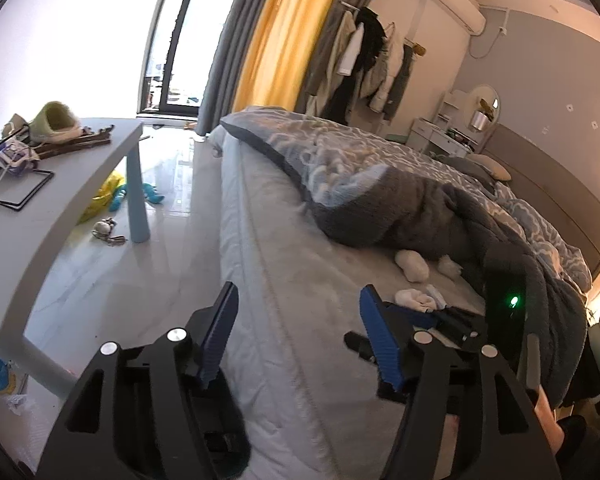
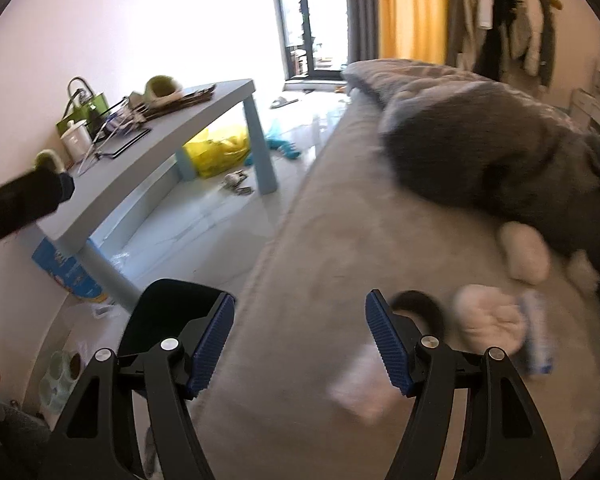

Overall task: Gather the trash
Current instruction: 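Move both grippers back toward the bubble-wrap roll on the bed, then close the left gripper on the bubble-wrap roll while right grasps the blue cartoon pack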

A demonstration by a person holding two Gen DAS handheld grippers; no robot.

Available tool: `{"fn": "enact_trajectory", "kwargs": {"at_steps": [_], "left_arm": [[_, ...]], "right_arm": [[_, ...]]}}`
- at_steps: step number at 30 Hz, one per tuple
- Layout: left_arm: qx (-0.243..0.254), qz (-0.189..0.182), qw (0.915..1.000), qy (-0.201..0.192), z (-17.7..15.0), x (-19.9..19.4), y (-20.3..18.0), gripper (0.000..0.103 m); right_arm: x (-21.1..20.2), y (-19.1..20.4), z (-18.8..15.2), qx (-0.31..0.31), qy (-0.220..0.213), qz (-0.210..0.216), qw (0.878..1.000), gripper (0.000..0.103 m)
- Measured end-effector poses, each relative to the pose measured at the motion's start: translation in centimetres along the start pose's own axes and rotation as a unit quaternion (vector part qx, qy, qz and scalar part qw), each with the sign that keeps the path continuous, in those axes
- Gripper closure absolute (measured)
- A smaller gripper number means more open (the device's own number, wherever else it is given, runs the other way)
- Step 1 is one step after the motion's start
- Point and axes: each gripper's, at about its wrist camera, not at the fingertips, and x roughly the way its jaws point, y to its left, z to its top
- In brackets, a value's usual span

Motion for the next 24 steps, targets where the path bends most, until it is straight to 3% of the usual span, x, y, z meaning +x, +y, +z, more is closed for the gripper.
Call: {"fn": "enact_trajectory", "kwargs": {"at_steps": [10,24], "left_arm": [[0.019,-0.026,0.9991,0.030,-1.0,3.0,-3.6,0.030],[0.059,-0.034,0.9949,0.075,-3.5,8.1,-8.7,0.027]], "right_arm": [[-1.7,-5.8,-1.7,0.014,-0.005,-0.060,0.998,0.032],[-2.9,-11.0,-4.5,0.031,0.011,-0.078,0.996,0.029]]}}
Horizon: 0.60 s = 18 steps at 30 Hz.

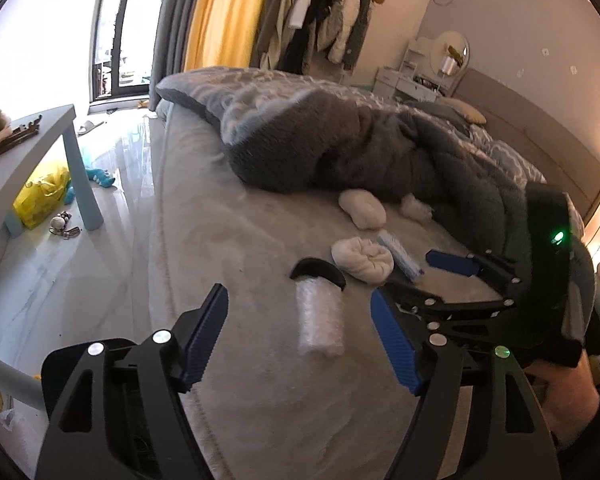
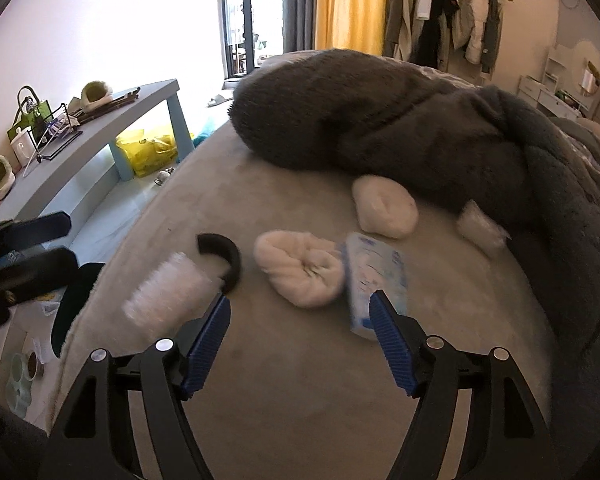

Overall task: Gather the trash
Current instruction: 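Close the left gripper on the bubble-wrap roll while right grasps the blue cartoon pack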

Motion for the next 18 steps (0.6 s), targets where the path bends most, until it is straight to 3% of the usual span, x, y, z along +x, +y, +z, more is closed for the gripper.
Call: {"fn": "enact_trajectory", "kwargs": {"at_steps": [10,18], "left_arm": [[0.021,0.014,0.9990,0.036,-1.2,3.9,-1.8,0.029],[0.023,0.016,0.9976,0.063,-1.8,6.3,-1.9,0.045]], "right_arm": [[0.4,-3.4,-1.2,0.012,0.015,-0.004,1.000,0.025],[0.6,-3.9,-2.0,-0.001,0.021,-0.012,1.000,0.024]]}}
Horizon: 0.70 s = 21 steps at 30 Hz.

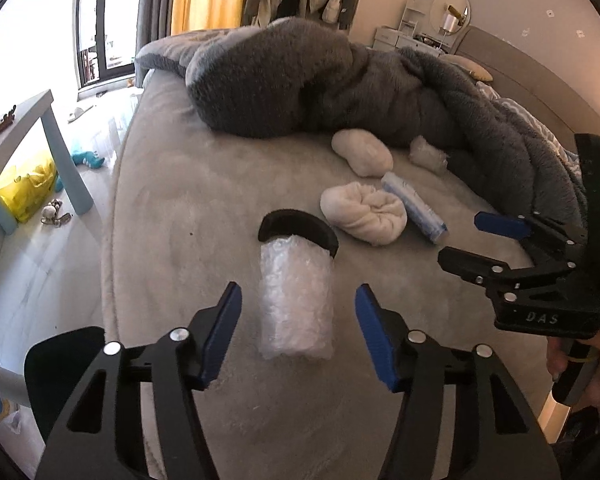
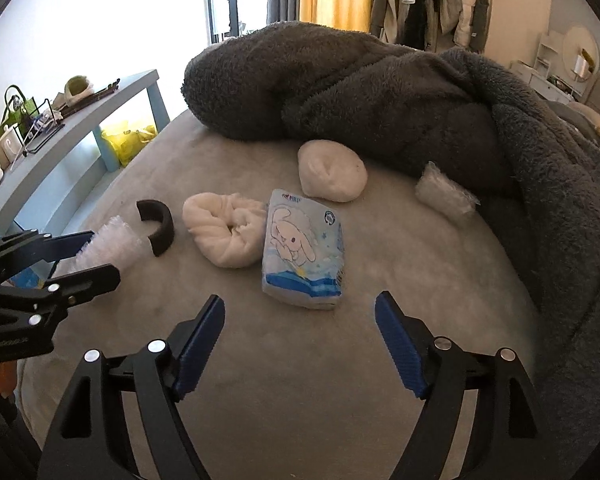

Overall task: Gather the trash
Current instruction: 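Close the left gripper on the bubble-wrap roll while right grasps the blue cartoon pack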

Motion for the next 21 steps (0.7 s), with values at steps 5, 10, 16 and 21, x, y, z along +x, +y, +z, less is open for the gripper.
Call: {"fn": "enact_trajectory", "kwargs": {"at_steps": [5,10,16,21], "left_arm": [[-0.015,-0.002,0.9998,0.012,-0.3,0.8,0.3,0.058],[-0.021,-0.005,0.9996,0.016,-0.4,1.0,0.4,0.065],[-0.021,-0.013,0.9996,0.016,-0.3,0.7,0.5,0.066],[-0.020,-0.022,0.9994,0.017,-0.4,0.2,0.7,0.066]], "right_arm": [[0.5,-0.3,-0.2,-0.005,0.004,-0.012,1.000,0.024],[1.1,-0.4,-0.1,-0.003,0.004,-0.011,1.000,0.024],[1.9,0.3,0.1,-0.010,0.010,-0.017,1.000,0.025],[2.6,0.9,0.5,-0.015,0.012,-0.032,0.999,0.029]]}}
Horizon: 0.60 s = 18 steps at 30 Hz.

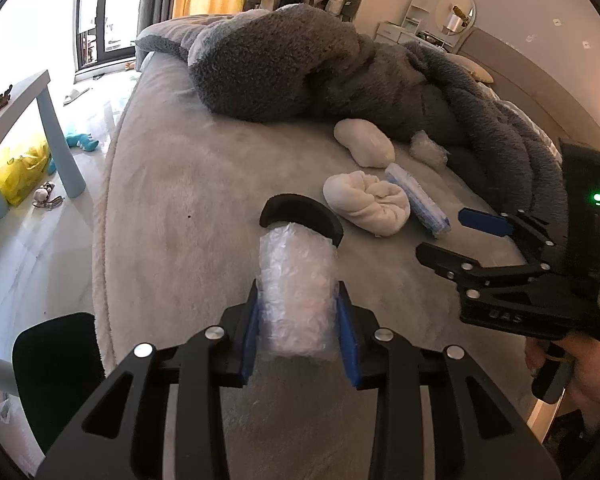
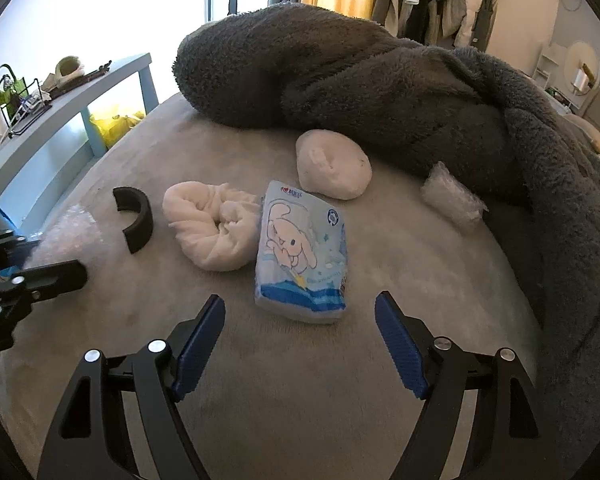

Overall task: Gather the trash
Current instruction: 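Close the left gripper on the bubble-wrap roll while right grasps the blue cartoon pack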

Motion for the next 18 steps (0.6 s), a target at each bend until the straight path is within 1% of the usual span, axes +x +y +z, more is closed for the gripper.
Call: {"fn": "enact_trajectory", "kwargs": {"at_steps": [1,3,4,6,7,8,10,13,14,15,18], "left_arm": [[0.000,0.000,1.0000,0.000,0.0,-0.1,0.1,0.066],[0.000,-0.002,1.0000,0.000,0.0,-0.2,0.3,0.066],[-0.001,-0.004,1.0000,0.001,-0.1,-0.3,0.5,0.066],[0.000,-0.003,1.0000,-0.001,0.0,-0.6,0.8,0.066],[-0.001,-0.003,1.0000,-0.002,0.0,-0.7,1.0,0.066],[-0.003,-0.004,1.0000,-0.004,0.0,-0.9,1.3,0.066],[-0.007,-0.005,0.9999,-0.006,0.0,-1.2,1.8,0.066],[-0.010,-0.005,0.9999,-0.011,0.1,-1.8,2.4,0.066],[-0.011,-0.004,0.9998,-0.013,0.1,-2.0,2.6,0.066],[-0.012,-0.004,0.9998,-0.015,0.1,-2.2,2.8,0.066],[-0.016,-0.002,0.9997,-0.021,0.1,-2.8,3.7,0.066]], "right_arm": [[0.2,0.1,0.1,0.000,0.001,-0.002,1.000,0.030],[0.6,0.2,0.4,-0.002,0.006,-0.014,1.000,0.038],[0.8,0.3,0.4,-0.002,0.009,-0.019,1.000,0.039],[1.0,0.2,0.6,0.002,0.009,-0.028,1.000,0.050],[1.1,0.1,0.7,0.005,0.009,-0.031,0.999,0.053],[1.1,-0.1,0.9,0.010,0.006,-0.031,0.999,0.059],[1.1,-0.4,1.1,0.021,0.004,-0.032,0.999,0.063],[0.7,-1.2,1.5,0.047,0.001,-0.022,0.999,0.070],[0.5,-1.4,1.8,0.055,-0.002,-0.022,0.998,0.076],[0.2,-1.5,2.0,0.061,-0.006,-0.025,0.998,0.085],[-0.7,-1.5,2.6,0.073,-0.019,-0.027,0.997,0.088]]}}
